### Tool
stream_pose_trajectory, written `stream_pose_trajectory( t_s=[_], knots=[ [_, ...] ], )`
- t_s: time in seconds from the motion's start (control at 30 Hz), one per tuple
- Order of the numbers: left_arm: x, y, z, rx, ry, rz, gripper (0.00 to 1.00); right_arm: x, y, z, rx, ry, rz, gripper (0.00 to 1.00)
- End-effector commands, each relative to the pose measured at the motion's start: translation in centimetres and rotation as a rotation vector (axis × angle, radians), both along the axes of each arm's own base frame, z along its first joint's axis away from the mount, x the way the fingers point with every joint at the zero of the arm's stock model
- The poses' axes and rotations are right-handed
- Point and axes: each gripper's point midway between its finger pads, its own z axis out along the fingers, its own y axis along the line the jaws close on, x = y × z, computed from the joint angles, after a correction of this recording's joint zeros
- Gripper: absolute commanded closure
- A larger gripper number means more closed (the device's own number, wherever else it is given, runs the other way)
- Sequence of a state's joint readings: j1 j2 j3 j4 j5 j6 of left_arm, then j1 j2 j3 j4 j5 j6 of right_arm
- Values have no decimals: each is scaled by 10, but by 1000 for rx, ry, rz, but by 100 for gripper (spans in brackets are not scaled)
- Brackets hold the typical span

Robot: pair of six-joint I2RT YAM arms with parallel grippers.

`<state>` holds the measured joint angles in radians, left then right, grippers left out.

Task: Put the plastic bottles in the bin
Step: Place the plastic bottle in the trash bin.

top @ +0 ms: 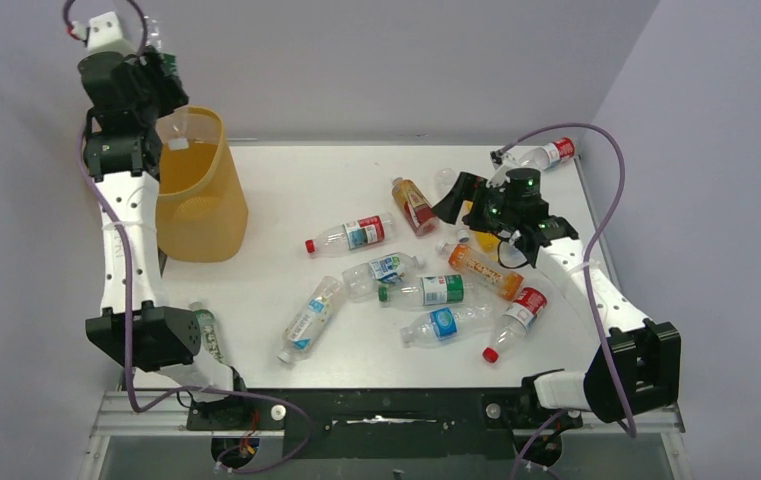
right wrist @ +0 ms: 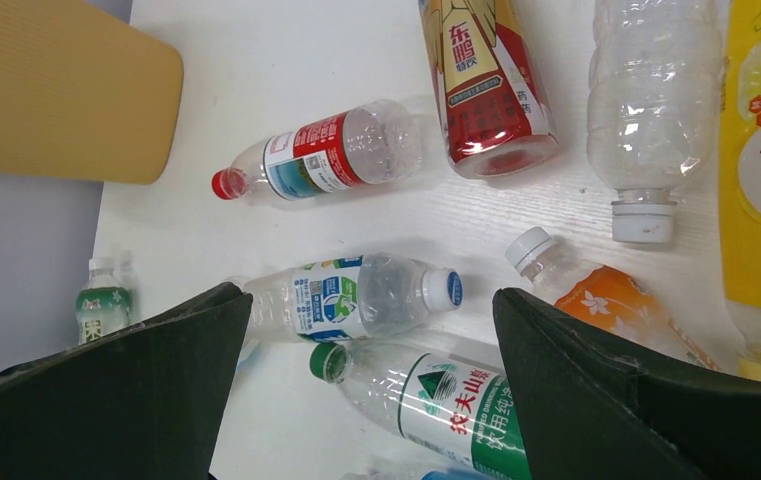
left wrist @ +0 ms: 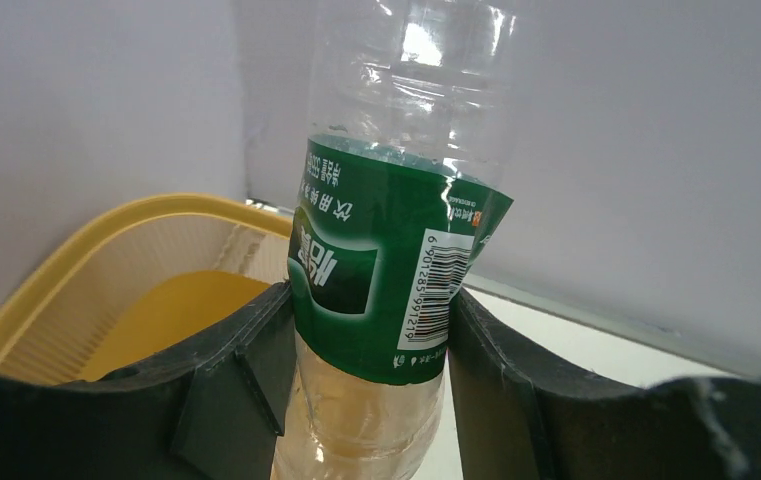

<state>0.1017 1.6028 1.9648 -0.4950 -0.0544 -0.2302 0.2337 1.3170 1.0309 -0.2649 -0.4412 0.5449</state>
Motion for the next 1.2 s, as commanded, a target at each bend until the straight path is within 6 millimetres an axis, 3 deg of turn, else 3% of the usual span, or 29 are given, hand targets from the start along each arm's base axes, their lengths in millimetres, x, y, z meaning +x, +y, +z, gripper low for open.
stream_pose_trajectory(
  t_s=[0.0, 0.23, 0.4, 0.53, 0.77, 0.87, 0.97, 1.07, 1.17],
  knots=[
    [-15, 41, 33, -60, -124, 68, 61, 1, 11, 23, 38, -79, 16, 2],
    [-21, 66, 8, -62, -114, 137, 59, -1, 20, 25, 34, -83, 30, 2],
    [-26, 74, -7, -75, -70, 171, 32, -2, 26, 24, 32, -81, 40, 2],
    [-32, 73, 3, -72, -86, 172, 19, -3, 29, 25, 30, -85, 43, 2],
    [-40, 66, 6, -78, -60, 146, 17, -3, 28, 27, 21, -91, 39, 2],
    [-44, 50, 9, -95, -66, 75, 17, -2, 27, 25, 12, -89, 35, 2],
    [-41, 20, 5, -62, 1, 12, 16, 1, 25, 22, -11, -84, 26, 2],
    [-39, -28, 8, 0, 44, -58, 16, 9, 17, 17, -82, -83, 0, 2],
    [-41, -61, 4, 1, 57, -126, 16, 21, 8, 12, -163, -79, -29, 2]
  ],
)
